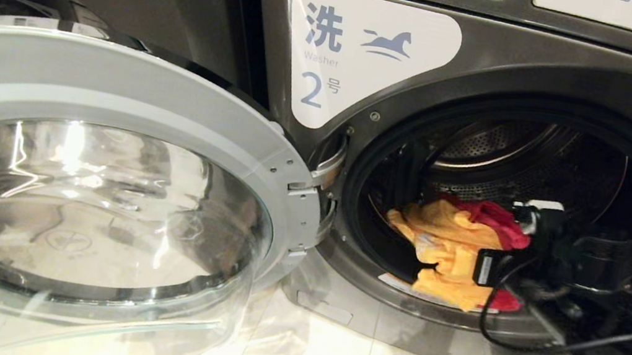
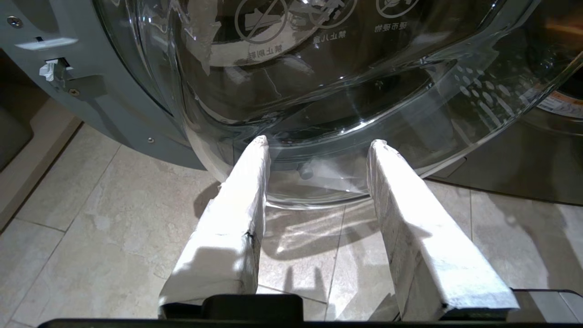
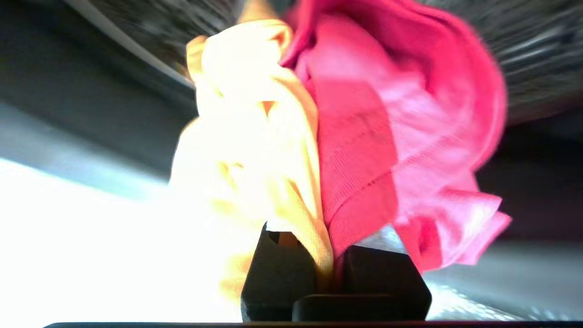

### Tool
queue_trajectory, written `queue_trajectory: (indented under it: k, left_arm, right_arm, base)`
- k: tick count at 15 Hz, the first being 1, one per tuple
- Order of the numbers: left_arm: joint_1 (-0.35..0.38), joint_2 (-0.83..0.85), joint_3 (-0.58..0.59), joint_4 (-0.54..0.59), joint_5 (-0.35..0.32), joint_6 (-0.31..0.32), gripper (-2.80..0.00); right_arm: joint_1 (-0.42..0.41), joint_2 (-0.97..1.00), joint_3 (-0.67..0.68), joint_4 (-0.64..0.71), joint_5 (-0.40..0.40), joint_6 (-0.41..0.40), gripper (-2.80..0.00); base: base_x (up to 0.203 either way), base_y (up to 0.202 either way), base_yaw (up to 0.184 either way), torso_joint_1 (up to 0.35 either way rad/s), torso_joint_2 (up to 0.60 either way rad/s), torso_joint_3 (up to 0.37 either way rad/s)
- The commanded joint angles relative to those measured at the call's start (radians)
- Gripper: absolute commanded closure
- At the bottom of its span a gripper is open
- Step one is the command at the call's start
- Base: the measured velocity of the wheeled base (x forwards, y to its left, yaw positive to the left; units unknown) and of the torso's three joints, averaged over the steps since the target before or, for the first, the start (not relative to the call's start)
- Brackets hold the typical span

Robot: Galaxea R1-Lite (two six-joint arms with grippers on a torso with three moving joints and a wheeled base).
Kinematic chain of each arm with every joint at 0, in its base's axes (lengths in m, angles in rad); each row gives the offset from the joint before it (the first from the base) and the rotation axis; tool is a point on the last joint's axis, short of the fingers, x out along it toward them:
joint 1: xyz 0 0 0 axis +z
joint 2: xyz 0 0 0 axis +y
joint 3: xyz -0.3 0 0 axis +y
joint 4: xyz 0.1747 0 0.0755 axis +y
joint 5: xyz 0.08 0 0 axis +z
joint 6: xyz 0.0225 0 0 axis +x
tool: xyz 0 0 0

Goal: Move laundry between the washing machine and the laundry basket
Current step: Pick a cloth and place it into the basket

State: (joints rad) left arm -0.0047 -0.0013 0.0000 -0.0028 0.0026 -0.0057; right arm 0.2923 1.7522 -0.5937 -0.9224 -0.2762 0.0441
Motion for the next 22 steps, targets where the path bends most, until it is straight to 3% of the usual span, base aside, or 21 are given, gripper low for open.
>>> queue_trajectory:
  k: [1, 4, 8, 9, 12, 14, 19, 22]
  left_arm:
    - [0.000, 0.001, 0.002, 0.000, 0.001, 0.000, 0.00]
    - [0.000, 0.001, 0.002, 0.000, 0.001, 0.000, 0.00]
    - [0.000, 0.001, 0.002, 0.000, 0.001, 0.000, 0.00]
    - [0.000, 0.001, 0.002, 0.000, 0.001, 0.000, 0.00]
    - [0.000, 0.001, 0.002, 0.000, 0.001, 0.000, 0.00]
    - [0.000, 0.001, 0.002, 0.000, 0.001, 0.000, 0.00]
    - [0.000, 0.001, 0.002, 0.000, 0.001, 0.000, 0.00]
    - [0.000, 0.001, 0.002, 0.000, 0.001, 0.000, 0.00]
  right_arm:
    - [0.030, -0.415, 0.189, 0.002, -0.003, -0.014, 0.00]
    - [0.048, -0.863, 0.293, 0.172, -0.003, -0.072, 0.00]
    - [0.062, -1.295, 0.303, 0.612, -0.002, -0.152, 0.00]
    - [0.064, -1.339, 0.272, 0.710, -0.002, -0.168, 0.00]
    - [0.066, -1.430, 0.203, 0.795, 0.011, -0.211, 0.00]
    - [0.067, -1.478, 0.111, 0.934, 0.017, -0.227, 0.00]
    - [0.068, -1.473, -0.080, 1.031, -0.002, -0.161, 0.00]
    - [0.049, -1.388, -0.250, 1.161, -0.023, -0.057, 0.00]
  base:
    - [0.000, 0.000, 0.000, 0.000, 0.00, 0.000]
    - [0.000, 0.000, 0.000, 0.000, 0.00, 0.000]
    - [0.000, 0.000, 0.000, 0.000, 0.00, 0.000]
    - [0.000, 0.000, 0.000, 0.000, 0.00, 0.000]
    - [0.000, 0.000, 0.000, 0.000, 0.00, 0.000]
    - [0.000, 0.000, 0.000, 0.000, 0.00, 0.000]
    - [0.000, 0.000, 0.000, 0.000, 0.00, 0.000]
    - [0.000, 0.000, 0.000, 0.000, 0.00, 0.000]
